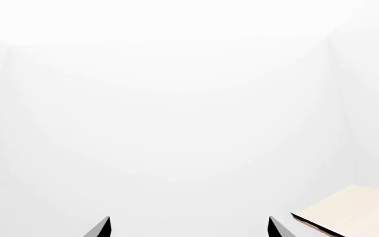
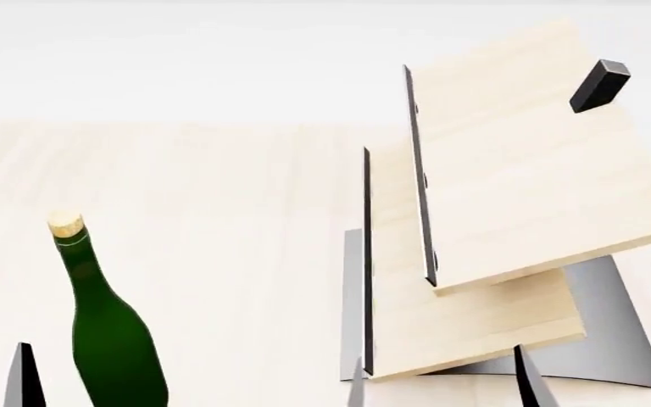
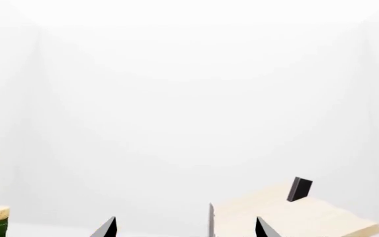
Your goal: Put the wine bottle on the wine rack.
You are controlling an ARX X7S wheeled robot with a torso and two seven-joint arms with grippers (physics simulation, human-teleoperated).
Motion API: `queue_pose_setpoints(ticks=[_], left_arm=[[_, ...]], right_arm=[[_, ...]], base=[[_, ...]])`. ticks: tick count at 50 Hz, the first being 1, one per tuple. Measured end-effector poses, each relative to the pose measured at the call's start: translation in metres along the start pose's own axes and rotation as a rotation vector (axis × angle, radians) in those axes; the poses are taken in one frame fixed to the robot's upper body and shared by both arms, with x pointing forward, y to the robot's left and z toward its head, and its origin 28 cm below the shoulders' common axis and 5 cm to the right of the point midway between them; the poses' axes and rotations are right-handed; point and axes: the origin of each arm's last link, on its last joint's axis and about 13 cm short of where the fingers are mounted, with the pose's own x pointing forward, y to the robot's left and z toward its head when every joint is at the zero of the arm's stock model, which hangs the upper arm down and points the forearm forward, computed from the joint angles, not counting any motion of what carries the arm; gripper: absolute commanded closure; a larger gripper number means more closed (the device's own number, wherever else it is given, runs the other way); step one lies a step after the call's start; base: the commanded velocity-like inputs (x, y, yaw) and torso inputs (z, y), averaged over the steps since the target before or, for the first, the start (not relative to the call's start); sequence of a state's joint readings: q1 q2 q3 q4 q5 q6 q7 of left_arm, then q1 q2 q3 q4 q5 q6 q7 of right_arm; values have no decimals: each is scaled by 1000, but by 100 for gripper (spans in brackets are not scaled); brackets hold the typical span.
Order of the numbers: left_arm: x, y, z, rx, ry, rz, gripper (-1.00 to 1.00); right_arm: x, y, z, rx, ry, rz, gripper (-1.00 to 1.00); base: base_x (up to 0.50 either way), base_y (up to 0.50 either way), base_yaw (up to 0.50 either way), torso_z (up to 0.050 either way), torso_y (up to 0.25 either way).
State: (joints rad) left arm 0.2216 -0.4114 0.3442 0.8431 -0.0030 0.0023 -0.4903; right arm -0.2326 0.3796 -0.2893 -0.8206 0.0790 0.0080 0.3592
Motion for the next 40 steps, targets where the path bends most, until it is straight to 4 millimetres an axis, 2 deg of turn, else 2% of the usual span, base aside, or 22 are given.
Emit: queue_pose_setpoints(ticks=[11, 18, 29, 40], left_arm=[[0, 0, 0, -1, 1, -1, -100], [0, 0, 0, -2, 2, -2, -100], [0, 0, -1, -2, 3, -4, -100], [0, 0, -1, -1, 3, -3, -100]], right_arm=[[3, 4, 1, -2, -7, 11, -100], [13, 6, 5, -2, -20, 14, -100], [47, 8, 12, -2, -20, 3, -100], [91, 3, 23, 62, 5, 53, -100]], base=[[0, 0, 0, 0, 0], [0, 0, 0, 0, 0], [0, 0, 0, 0, 0], [0, 0, 0, 0, 0]])
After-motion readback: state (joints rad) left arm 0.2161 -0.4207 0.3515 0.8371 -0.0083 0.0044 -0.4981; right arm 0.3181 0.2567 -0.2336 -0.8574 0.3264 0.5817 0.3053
